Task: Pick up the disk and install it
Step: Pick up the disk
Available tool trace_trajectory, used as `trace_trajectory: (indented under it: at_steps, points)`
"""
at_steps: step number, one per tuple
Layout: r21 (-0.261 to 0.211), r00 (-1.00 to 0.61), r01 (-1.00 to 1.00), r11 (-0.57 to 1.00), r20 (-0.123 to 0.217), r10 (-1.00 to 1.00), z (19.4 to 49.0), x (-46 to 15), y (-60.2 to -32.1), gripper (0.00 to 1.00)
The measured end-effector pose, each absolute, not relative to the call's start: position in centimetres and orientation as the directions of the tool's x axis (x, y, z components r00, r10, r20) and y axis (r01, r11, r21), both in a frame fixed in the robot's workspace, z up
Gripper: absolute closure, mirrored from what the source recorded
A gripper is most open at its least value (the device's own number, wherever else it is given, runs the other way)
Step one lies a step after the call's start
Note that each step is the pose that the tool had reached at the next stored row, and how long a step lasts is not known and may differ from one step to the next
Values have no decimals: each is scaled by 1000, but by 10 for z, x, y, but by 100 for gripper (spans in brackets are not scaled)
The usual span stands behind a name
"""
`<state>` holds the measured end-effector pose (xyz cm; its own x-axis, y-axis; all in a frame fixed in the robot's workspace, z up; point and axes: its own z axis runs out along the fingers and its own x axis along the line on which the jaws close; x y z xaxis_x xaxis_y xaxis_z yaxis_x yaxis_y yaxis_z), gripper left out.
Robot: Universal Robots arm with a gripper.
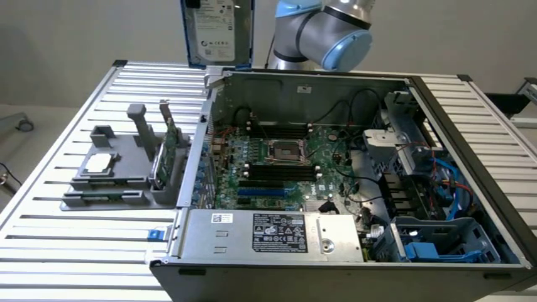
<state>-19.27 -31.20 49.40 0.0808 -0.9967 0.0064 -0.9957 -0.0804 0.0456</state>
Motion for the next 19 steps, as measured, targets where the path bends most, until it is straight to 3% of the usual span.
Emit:
trace_trajectory:
  at_steps: [19]
  points:
    - [45, 81, -996, -81, 1, -997, 493, -126, -350, 67]
